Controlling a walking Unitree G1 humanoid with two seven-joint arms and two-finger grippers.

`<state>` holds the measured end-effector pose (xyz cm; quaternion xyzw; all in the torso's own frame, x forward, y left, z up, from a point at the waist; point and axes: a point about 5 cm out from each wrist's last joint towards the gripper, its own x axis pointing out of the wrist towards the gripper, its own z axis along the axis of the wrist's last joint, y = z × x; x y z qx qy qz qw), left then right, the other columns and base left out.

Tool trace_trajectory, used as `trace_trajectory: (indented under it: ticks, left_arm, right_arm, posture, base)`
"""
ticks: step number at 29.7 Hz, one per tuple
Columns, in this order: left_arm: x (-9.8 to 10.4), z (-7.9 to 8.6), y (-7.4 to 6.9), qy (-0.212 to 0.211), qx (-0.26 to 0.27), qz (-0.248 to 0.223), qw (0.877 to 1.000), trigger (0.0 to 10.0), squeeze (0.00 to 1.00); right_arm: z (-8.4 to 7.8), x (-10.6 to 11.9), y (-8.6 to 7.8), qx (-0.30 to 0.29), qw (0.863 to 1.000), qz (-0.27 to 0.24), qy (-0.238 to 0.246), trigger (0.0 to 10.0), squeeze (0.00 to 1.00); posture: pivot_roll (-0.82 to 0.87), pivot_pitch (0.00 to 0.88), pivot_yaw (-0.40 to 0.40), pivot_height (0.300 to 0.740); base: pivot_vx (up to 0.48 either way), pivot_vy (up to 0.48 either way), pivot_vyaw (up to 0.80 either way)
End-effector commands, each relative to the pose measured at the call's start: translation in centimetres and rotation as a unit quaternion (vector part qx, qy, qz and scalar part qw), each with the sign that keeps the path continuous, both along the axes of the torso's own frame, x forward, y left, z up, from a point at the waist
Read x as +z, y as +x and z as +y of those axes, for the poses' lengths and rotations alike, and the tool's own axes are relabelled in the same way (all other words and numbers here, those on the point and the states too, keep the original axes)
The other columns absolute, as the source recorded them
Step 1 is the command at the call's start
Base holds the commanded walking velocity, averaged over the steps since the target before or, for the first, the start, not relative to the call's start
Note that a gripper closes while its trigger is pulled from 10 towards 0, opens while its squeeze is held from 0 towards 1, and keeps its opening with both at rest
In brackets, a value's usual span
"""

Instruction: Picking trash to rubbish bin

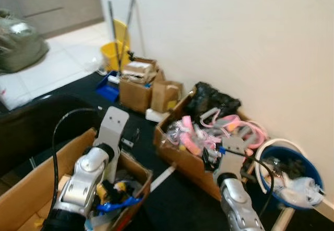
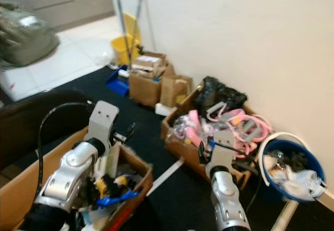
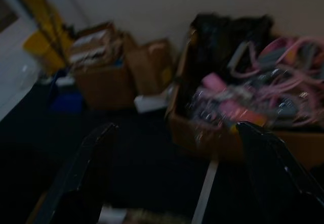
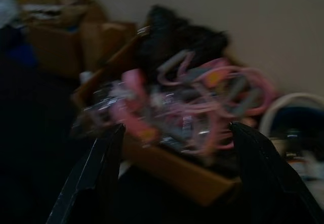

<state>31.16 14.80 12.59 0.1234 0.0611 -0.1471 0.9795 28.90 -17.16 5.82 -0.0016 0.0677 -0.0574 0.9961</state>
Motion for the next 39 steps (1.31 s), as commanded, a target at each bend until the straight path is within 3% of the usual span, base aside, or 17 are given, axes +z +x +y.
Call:
trace_trajectory:
  ticks: [1, 39]
  left_arm:
    - [-0.52, 0.56, -0.10, 0.005, 0.014, 0.008, 1.000, 10.0, 0.00]
    - [-0.19, 0.49, 0.10, -0.006, 0.019, -0.005, 1.000, 10.0, 0.00]
  right_arm:
    - [0.23, -0.41, -0.29, -0.001, 1.000, 0.010, 0.005, 10.0, 0.00]
    - [-0.14, -0.64, -0.59, -0.016, 1.000, 0.021, -0.001, 10.0, 0.00]
  posture:
    - [0.02, 0.097, 0.034, 0.740]
    - [0.02, 0.113, 0.036, 0.740]
  base:
    - [0.000, 0.000, -0.80]
    - [0.000, 0.000, -0.80]
